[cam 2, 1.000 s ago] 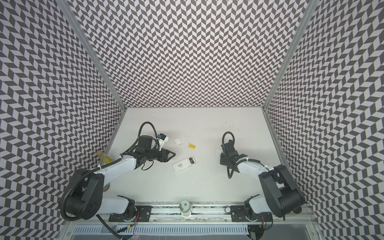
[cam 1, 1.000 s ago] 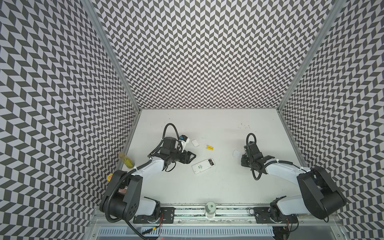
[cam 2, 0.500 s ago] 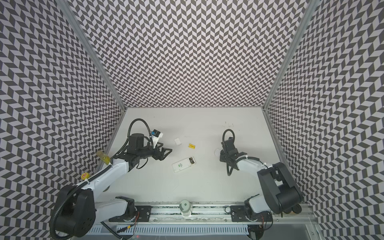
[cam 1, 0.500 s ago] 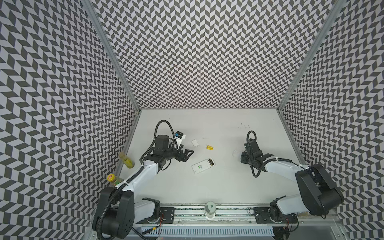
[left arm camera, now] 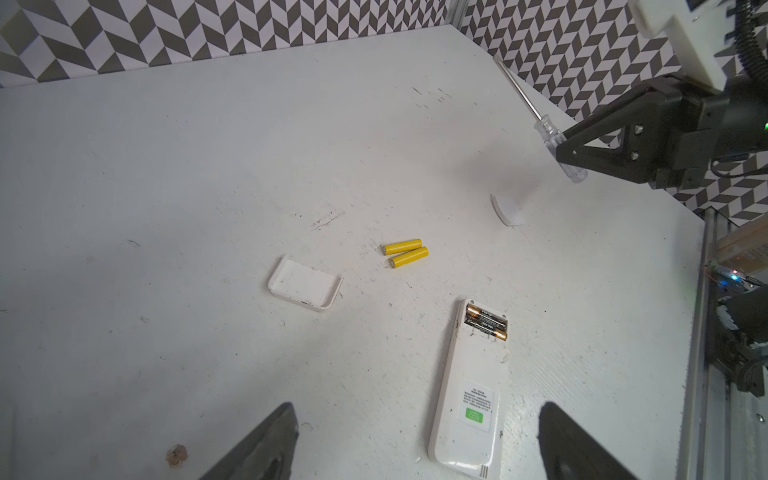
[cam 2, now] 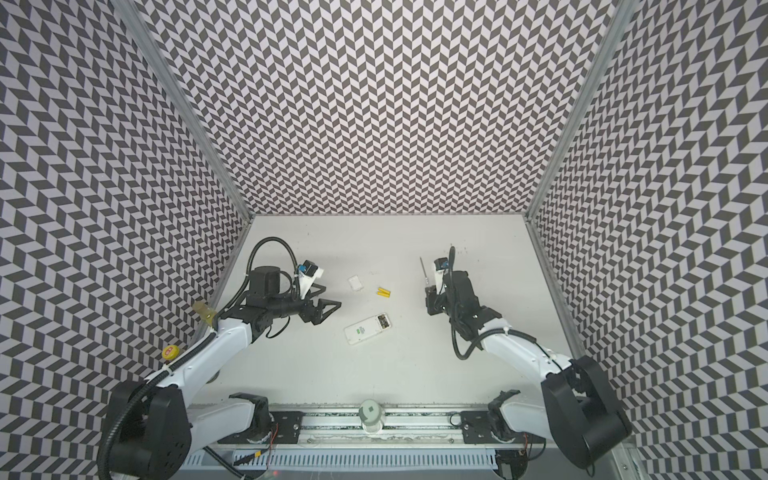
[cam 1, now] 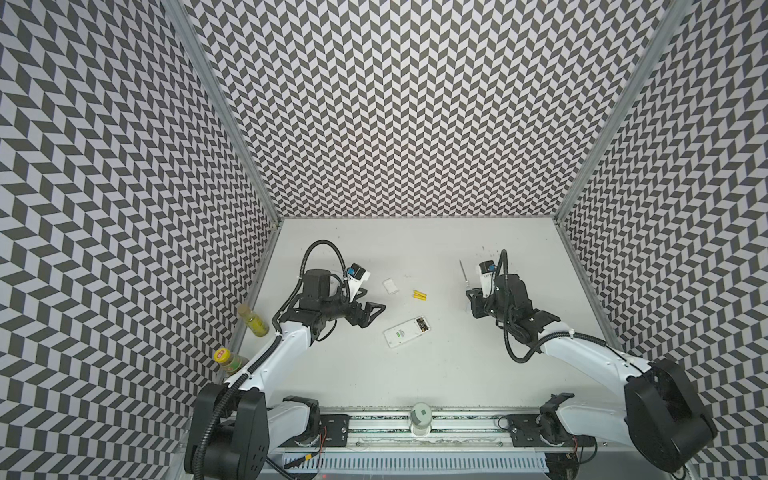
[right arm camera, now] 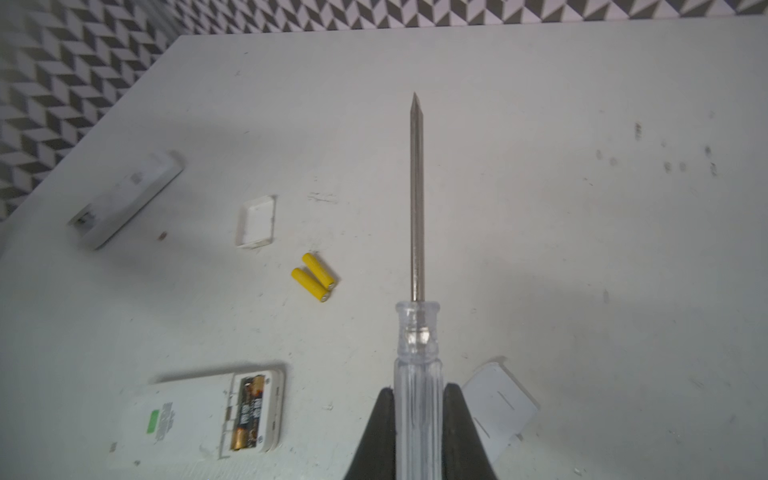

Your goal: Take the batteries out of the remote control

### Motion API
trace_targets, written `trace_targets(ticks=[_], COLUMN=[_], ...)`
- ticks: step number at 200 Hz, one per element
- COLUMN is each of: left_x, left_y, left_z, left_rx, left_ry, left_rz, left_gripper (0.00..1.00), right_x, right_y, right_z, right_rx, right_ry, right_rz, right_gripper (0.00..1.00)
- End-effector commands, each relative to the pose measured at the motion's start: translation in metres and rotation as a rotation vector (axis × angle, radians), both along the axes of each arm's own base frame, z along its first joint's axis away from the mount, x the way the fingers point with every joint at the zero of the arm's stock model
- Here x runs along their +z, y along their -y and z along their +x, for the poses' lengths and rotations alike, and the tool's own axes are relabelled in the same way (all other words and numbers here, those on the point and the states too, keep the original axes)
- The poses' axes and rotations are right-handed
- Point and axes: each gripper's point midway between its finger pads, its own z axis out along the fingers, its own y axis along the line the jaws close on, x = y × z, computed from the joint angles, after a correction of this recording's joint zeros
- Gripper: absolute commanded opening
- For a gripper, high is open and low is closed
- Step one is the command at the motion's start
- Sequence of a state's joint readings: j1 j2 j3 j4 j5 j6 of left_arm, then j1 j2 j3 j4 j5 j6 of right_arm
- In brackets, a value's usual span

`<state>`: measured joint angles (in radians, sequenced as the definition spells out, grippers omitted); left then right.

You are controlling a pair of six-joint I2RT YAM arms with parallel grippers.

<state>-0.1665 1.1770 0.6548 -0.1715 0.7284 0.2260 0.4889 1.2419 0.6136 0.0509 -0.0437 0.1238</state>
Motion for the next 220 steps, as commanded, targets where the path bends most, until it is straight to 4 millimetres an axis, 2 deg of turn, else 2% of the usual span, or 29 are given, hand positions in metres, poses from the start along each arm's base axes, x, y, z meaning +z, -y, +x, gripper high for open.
trace_targets(ticks=[1,37,92,111,148,178,220], left_x=[0.023,0.035,0.043,0.042,0.046,0.051,0.06], left_y=[0.008,0.017,0.025,0.026,0.028,0.03,0.034], left_z=[-0.008,-0.021,-0.037,-0.037,-0.039,-0.035,-0.036], left_rx=[-0.1,-0.185,-0.267,-0.264,-0.271,-0.252,-0.246], left_ry=[0.067,0.069,0.051,0.036,0.007,-0.017,-0.088], left_rz=[-0.028,-0.086,-0.153,-0.165,-0.198,-0.228,-0.292], left_gripper=[0.89,0.83,0.82,0.81,0.78,0.77,0.75], right_x=[0.032,0.04,0.03,0.025,0.031,0.039,0.053], right_y=[-0.031,-0.06,-0.099,-0.102,-0.107,-0.102,-0.095], right_z=[-0.009,-0.037,-0.081,-0.082,-0.084,-0.075,-0.074], right_rx=[0.189,0.356,0.585,0.583,0.57,0.459,0.329], right_ry=[0.177,0.285,0.374,0.387,0.469,0.547,0.717], right_rz=[0.006,0.008,-0.053,-0.092,-0.172,-0.261,-0.457], right_gripper=[0.06,0.05,0.05,0.05,0.05,0.05,0.04])
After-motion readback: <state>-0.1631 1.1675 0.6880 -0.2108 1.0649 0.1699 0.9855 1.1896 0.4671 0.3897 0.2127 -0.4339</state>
